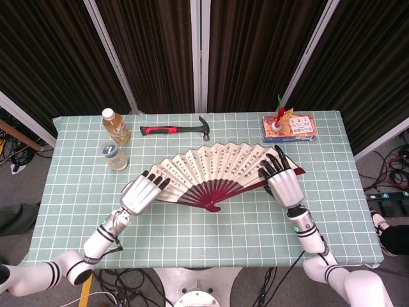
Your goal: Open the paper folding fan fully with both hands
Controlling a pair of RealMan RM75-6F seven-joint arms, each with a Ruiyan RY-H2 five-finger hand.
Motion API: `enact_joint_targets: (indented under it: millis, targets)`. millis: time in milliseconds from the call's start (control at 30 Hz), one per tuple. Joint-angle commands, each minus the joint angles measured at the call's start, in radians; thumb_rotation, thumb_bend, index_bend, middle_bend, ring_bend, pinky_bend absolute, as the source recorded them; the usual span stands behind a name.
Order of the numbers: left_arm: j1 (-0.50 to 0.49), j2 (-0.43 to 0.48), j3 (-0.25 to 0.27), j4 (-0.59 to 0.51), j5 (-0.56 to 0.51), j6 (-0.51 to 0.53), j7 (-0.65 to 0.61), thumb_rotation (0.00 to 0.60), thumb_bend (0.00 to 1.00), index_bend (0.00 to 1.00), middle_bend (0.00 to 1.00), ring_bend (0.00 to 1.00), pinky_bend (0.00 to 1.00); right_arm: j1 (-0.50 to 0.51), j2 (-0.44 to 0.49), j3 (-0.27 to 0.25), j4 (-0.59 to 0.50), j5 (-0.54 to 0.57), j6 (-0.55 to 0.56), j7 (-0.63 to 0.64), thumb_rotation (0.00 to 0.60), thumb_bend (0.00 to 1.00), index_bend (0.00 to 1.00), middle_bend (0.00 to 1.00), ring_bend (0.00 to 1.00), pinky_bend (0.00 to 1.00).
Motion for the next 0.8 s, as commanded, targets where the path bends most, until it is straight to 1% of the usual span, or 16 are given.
enact_joint_targets:
  millis: [33, 100, 167, 200, 233, 267, 333, 400, 433, 500, 533, 600, 667, 733, 800]
  targets:
    - [0.01, 0.015, -0.001, -0.062, -0.043, -0.039, 0.068, 0.6, 0.05, 0.21, 0.42, 0.46, 0.57, -0.023, -0.014, -0.014, 0.015, 0.001, -0.003, -0.005, 0.6, 0.37, 0.49, 0.29, 0.12, 0.0]
    - [0.011, 0.023, -0.001, -0.088, -0.062, -0.056, 0.093, 0.6, 0.01, 0.18, 0.37, 0.4, 0.53, -0.039, -0.014, -0.024, 0.011, 0.002, -0.013, -0.009, 0.6, 0.36, 0.37, 0.22, 0.04, 0.0]
    - [0.01, 0.032, -0.004, -0.116, -0.085, -0.078, 0.108, 0.6, 0.0, 0.16, 0.31, 0.32, 0.48, -0.056, -0.008, -0.031, -0.006, 0.014, -0.045, -0.021, 0.6, 0.36, 0.22, 0.14, 0.0, 0.0]
    - [0.009, 0.036, -0.005, -0.126, -0.094, -0.087, 0.112, 0.6, 0.0, 0.14, 0.28, 0.28, 0.44, -0.064, -0.003, -0.034, -0.021, 0.019, -0.06, -0.025, 0.6, 0.35, 0.18, 0.12, 0.0, 0.0]
    - [0.008, 0.04, -0.007, -0.139, -0.104, -0.096, 0.116, 0.6, 0.0, 0.14, 0.26, 0.25, 0.42, -0.074, 0.006, -0.036, -0.046, 0.028, -0.079, -0.03, 0.6, 0.34, 0.11, 0.08, 0.0, 0.0]
    - [0.006, 0.043, -0.009, -0.147, -0.109, -0.101, 0.118, 0.6, 0.0, 0.13, 0.24, 0.23, 0.39, -0.081, 0.013, -0.038, -0.067, 0.035, -0.094, -0.04, 0.6, 0.33, 0.07, 0.05, 0.0, 0.0]
    - [0.005, 0.049, -0.014, -0.166, -0.126, -0.113, 0.117, 0.6, 0.0, 0.12, 0.22, 0.19, 0.36, -0.095, 0.036, -0.041, -0.122, 0.047, -0.12, -0.073, 0.6, 0.31, 0.0, 0.01, 0.0, 0.0]
    - [0.002, 0.055, -0.017, -0.178, -0.131, -0.118, 0.118, 0.6, 0.0, 0.11, 0.19, 0.16, 0.33, -0.107, 0.062, -0.045, -0.186, 0.061, -0.154, -0.106, 0.6, 0.24, 0.0, 0.0, 0.0, 0.0]
    - [0.003, 0.055, -0.02, -0.181, -0.134, -0.114, 0.118, 0.6, 0.0, 0.1, 0.18, 0.15, 0.32, -0.11, 0.085, -0.043, -0.237, 0.075, -0.181, -0.129, 0.6, 0.17, 0.0, 0.0, 0.0, 0.0]
    - [0.003, 0.055, -0.026, -0.184, -0.14, -0.112, 0.114, 0.6, 0.0, 0.1, 0.17, 0.14, 0.32, -0.11, 0.128, -0.035, -0.324, 0.105, -0.239, -0.166, 0.6, 0.07, 0.0, 0.0, 0.0, 0.0]
    - [0.003, 0.058, -0.03, -0.189, -0.146, -0.114, 0.105, 0.6, 0.0, 0.1, 0.17, 0.14, 0.32, -0.108, 0.162, -0.028, -0.389, 0.131, -0.284, -0.189, 0.6, 0.03, 0.0, 0.0, 0.0, 0.0]
    - [0.002, 0.065, -0.037, -0.199, -0.156, -0.117, 0.087, 0.6, 0.0, 0.1, 0.17, 0.14, 0.32, -0.102, 0.218, -0.014, -0.493, 0.181, -0.361, -0.225, 0.6, 0.0, 0.0, 0.0, 0.0, 0.0]
    - [0.003, 0.077, -0.046, -0.211, -0.163, -0.115, 0.056, 0.6, 0.0, 0.1, 0.17, 0.14, 0.32, -0.088, 0.284, 0.008, -0.606, 0.244, -0.45, -0.263, 0.6, 0.0, 0.0, 0.0, 0.0, 0.0]
    - [0.007, 0.093, -0.06, -0.224, -0.179, -0.113, 0.012, 0.6, 0.0, 0.1, 0.17, 0.14, 0.31, -0.074, 0.342, 0.023, -0.695, 0.296, -0.517, -0.3, 0.6, 0.0, 0.0, 0.0, 0.0, 0.0]
    - [0.011, 0.111, -0.071, -0.239, -0.195, -0.113, -0.032, 0.6, 0.0, 0.1, 0.17, 0.14, 0.31, -0.062, 0.386, 0.032, -0.757, 0.339, -0.571, -0.328, 0.6, 0.0, 0.0, 0.0, 0.0, 0.0]
